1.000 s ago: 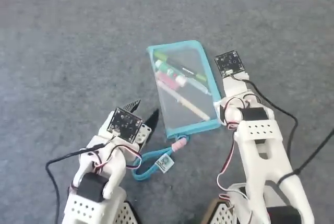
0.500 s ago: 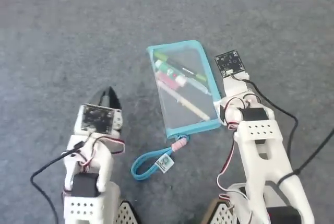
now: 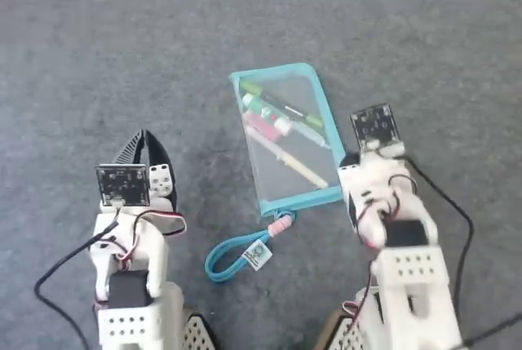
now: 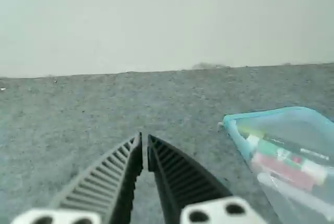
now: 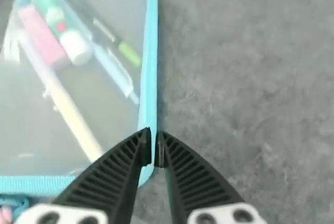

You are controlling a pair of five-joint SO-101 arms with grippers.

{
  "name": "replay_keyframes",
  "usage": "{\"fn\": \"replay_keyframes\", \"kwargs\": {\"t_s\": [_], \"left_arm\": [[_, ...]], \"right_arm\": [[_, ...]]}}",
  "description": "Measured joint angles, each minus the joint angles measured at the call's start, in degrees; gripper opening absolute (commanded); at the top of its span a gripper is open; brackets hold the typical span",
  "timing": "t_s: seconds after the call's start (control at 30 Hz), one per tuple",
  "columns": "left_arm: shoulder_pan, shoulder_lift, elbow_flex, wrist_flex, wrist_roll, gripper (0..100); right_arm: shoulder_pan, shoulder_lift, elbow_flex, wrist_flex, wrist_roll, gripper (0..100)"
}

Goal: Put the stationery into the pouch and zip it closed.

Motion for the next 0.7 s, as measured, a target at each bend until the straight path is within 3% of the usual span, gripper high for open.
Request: {"fn": "replay_keyframes", "kwargs": {"t_s": [0.17,0.5,0.7], "left_arm": [[-0.3,0.0,0.0,-0.1,0.0,1],[-0.1,0.0,0.0,-0.2,0.0,1],[-0.2,0.2,3.4,-5.2,0.1,1]], "right_arm": [[0.0,-9.8,7.3,-5.8,0.0,0.8],[0.0,-23.0,13.8,-6.9,0.0,0.8],[0.0,-29.0,17.1,-6.9,0.0,0.8]]}}
